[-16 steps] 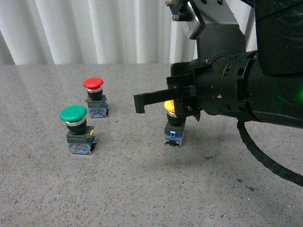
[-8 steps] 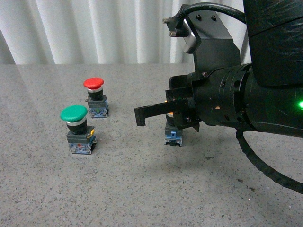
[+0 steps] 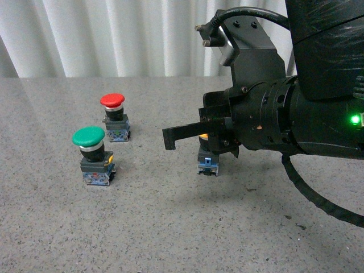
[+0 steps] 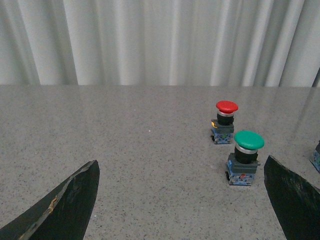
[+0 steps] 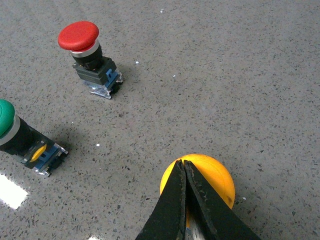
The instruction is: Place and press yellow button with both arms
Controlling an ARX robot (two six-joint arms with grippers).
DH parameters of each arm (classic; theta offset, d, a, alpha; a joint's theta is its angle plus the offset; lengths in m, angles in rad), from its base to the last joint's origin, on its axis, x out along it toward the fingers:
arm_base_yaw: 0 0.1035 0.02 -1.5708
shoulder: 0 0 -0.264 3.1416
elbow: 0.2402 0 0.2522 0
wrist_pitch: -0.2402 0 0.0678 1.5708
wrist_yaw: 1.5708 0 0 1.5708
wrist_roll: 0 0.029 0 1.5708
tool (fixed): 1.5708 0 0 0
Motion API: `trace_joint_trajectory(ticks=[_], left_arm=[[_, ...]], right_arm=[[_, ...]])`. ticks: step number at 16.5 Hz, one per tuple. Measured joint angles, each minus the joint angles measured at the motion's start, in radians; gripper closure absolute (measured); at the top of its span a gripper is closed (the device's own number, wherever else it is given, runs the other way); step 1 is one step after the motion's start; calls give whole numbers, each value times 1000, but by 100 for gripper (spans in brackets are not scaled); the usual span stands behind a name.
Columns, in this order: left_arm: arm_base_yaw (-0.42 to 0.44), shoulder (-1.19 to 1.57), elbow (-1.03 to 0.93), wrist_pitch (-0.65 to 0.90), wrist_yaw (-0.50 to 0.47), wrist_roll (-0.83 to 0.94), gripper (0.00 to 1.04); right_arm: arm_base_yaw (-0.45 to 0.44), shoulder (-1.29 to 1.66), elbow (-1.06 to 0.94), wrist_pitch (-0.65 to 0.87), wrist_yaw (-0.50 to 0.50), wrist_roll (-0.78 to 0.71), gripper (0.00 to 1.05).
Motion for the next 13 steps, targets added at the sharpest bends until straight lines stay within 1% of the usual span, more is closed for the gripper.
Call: trace_joint_trajectory(ticks=[3, 4, 7, 9, 11, 13], left_arm=[[0, 0, 0, 0, 0, 0, 7], [0, 0, 0, 0, 0, 0, 7], [0, 0, 0, 0, 0, 0, 7], [0, 0, 0, 0, 0, 0, 7], [0, 0, 0, 0, 0, 0, 7], [0, 0, 0, 0, 0, 0, 7]], right_arm=[[-4, -23, -27, 85, -36, 37, 103], [-10, -45, -47, 144, -55, 48, 103], [-21, -206, -72, 299, -87, 108, 103], [-27, -309, -131, 339, -102, 155, 103], [-68, -468, -241, 295, -80, 190, 103], [-136, -670, -327, 218, -66, 204, 103]])
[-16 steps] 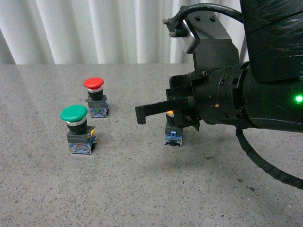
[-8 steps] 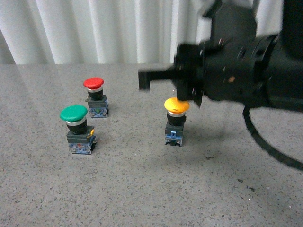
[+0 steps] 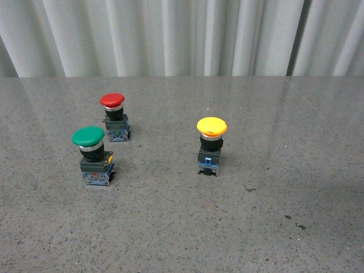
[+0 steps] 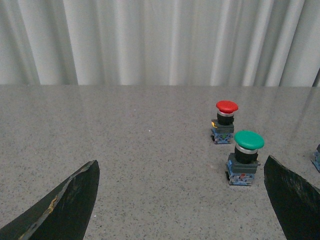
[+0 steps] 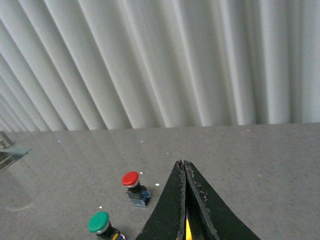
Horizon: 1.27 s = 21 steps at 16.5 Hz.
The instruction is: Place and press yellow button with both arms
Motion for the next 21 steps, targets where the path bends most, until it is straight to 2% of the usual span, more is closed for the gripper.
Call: trace_joint_trajectory(ticks=[1, 2, 3, 4, 5, 6, 7, 14, 16, 21], left_arm=[[0, 0, 0, 0, 0, 0, 7], [0, 0, 0, 0, 0, 0, 7], [0, 0, 0, 0, 0, 0, 7], [0, 0, 0, 0, -1, 0, 7], [0, 0, 0, 0, -1, 0, 7], [0, 0, 0, 0, -1, 0, 7], [0, 0, 0, 0, 0, 0, 7], [0, 0, 0, 0, 0, 0, 7], [0, 0, 0, 0, 0, 0, 7], [0, 0, 0, 0, 0, 0, 7]], right_arm=[[-41, -95, -39, -58, 2, 2, 103], [-72, -209, -72, -173, 58, -21, 103], [-103, -319, -102, -292, 195, -102, 103], [-209, -474, -164, -422, 215, -185, 103], [-349, -627, -226, -534, 156, -235, 103], [-383, -720, -266, -544, 140, -255, 103], [-378, -770, -290, -521, 112, -274, 103], [-374, -884, -451, -500, 111, -291, 103], [-374, -978, -474, -597, 111, -293, 103], [-374, -1056, -518, -604, 111, -294, 103]])
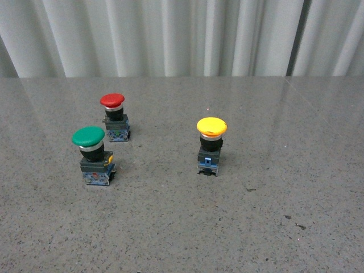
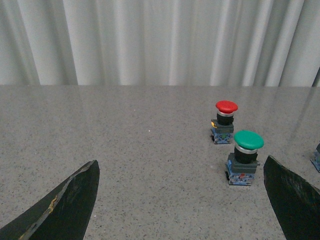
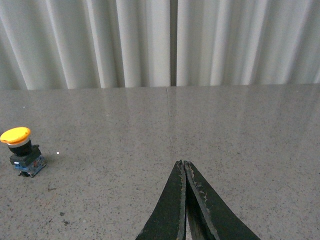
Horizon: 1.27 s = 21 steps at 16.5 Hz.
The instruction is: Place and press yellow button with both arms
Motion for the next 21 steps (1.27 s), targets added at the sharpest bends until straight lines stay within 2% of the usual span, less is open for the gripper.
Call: trace_joint_trajectory(ticks=[14, 17, 18, 19, 21], left_arm=[[0, 0, 0, 0, 0, 0, 7], [0, 0, 0, 0, 0, 0, 7], [0, 0, 0, 0, 0, 0, 7], [0, 0, 0, 0, 0, 0, 7], [0, 0, 0, 0, 0, 0, 7]], right_arm=[[0, -43, -40, 2, 0, -1, 101], [0, -43, -40, 2, 0, -1, 63], [0, -43, -40, 2, 0, -1, 54], [0, -43, -40, 2, 0, -1, 24], [0, -43, -40, 2, 0, -1, 8]])
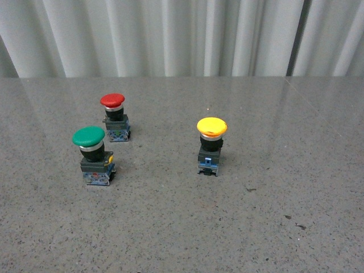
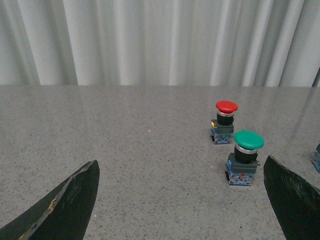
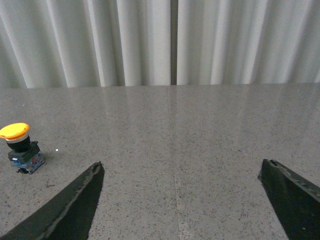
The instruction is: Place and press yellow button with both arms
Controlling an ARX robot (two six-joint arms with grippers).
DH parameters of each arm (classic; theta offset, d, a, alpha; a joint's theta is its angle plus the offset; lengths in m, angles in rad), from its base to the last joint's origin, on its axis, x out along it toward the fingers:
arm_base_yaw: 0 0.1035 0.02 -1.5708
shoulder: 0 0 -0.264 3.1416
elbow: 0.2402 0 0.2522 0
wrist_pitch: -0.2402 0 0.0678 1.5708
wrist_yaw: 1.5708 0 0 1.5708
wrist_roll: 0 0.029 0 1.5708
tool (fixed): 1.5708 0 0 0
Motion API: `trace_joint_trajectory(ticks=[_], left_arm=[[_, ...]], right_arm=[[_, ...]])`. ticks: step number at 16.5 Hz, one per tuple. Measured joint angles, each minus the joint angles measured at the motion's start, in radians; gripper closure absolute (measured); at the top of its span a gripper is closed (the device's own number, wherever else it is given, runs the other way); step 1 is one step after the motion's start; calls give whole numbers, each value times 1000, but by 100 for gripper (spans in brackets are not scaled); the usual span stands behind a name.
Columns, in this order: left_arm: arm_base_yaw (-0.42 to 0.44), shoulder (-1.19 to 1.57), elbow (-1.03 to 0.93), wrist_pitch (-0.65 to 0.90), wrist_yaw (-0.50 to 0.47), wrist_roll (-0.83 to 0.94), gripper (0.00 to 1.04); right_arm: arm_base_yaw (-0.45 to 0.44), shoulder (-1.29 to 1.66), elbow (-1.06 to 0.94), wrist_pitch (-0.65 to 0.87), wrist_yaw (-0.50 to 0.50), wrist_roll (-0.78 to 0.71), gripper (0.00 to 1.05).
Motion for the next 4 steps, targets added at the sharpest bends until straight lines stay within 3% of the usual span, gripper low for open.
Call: trace_joint_trajectory(ticks=[4], left_arm=[[0, 0, 0, 0, 0, 0, 7]], right_arm=[[0, 0, 0, 0, 0, 0, 6]])
